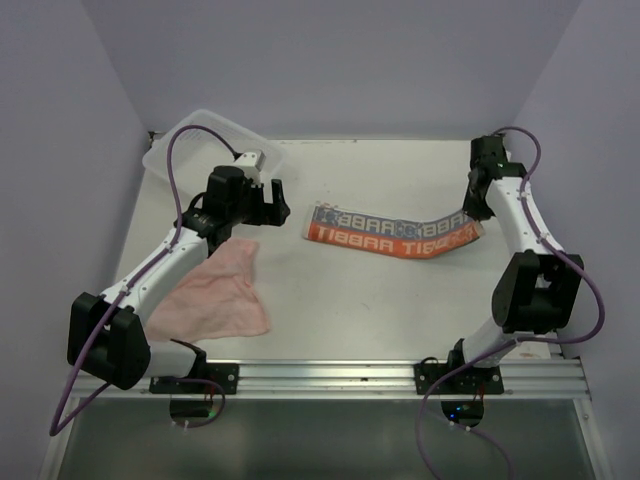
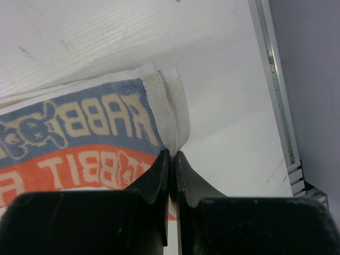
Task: Roll the towels
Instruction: Fold the towel
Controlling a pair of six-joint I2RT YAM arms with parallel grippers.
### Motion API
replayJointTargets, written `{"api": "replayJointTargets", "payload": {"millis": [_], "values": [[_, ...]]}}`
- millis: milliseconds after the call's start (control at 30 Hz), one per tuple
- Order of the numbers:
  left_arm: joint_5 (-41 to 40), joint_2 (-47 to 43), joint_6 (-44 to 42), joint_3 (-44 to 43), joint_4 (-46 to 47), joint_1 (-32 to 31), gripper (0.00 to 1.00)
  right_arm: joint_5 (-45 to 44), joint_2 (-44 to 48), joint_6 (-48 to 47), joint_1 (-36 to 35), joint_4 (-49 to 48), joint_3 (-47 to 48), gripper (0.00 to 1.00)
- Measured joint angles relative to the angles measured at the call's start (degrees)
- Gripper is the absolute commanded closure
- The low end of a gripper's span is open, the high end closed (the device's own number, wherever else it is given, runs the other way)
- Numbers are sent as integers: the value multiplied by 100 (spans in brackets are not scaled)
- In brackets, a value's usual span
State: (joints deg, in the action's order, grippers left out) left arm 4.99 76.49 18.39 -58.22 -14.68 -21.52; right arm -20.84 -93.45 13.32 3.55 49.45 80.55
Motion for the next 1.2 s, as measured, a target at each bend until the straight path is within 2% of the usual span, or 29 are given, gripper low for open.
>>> {"api": "replayJointTargets", "payload": {"millis": [367,733,1000,1200], "values": [[76,0,2,4,4,-4,2,-527,-111,186,-1340,498,997,100],[74,0,2,9,4,-26,2,-380,-1384,1019,-2752,863,2061,100],[74,-33,2,59,9,-26,2,-70,-2090,1561,-3355,1051,2964,100],[76,-59,2,81,9,-33,2,96,-2450,1845,-3543,1080,3329,100]]}}
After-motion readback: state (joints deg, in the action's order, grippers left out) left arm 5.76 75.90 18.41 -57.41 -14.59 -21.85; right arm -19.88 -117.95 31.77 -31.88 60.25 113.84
